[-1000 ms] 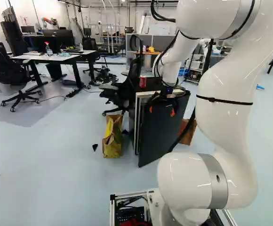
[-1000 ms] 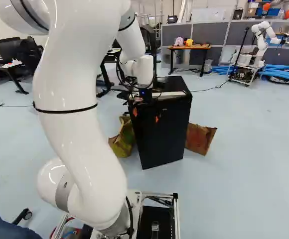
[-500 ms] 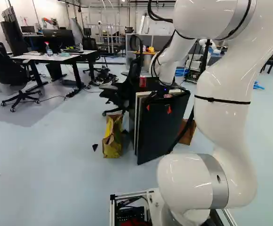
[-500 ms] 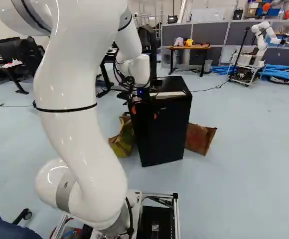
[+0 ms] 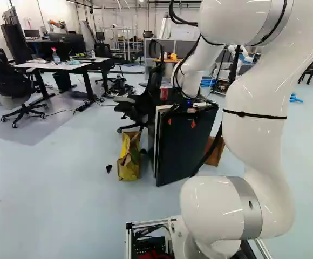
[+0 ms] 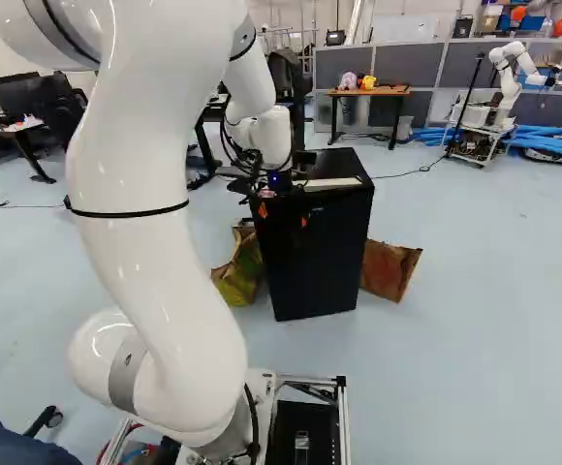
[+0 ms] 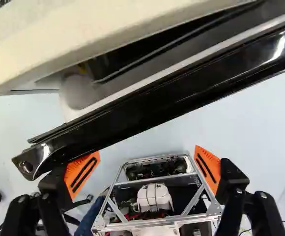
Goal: Grab a drink from the fridge
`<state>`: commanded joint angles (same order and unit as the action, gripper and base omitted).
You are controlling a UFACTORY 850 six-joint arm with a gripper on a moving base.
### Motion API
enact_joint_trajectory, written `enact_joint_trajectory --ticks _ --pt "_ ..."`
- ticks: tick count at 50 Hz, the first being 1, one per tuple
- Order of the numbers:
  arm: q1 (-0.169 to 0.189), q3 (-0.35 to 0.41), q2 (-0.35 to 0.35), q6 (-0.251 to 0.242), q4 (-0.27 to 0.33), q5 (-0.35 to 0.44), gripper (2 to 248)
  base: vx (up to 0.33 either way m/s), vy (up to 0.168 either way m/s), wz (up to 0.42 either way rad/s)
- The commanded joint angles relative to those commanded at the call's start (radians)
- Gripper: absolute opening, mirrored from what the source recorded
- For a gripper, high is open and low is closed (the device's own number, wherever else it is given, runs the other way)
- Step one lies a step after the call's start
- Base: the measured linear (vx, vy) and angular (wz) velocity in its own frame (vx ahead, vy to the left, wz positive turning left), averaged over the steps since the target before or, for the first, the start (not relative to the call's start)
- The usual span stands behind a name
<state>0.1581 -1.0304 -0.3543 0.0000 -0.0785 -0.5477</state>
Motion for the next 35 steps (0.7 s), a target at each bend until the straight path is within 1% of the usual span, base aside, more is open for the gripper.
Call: enact_joint_trajectory --ticks 35 --pt "0.0 0.0 0.0 0.0 0.0 0.125 247 0.0 0.0 0.0"
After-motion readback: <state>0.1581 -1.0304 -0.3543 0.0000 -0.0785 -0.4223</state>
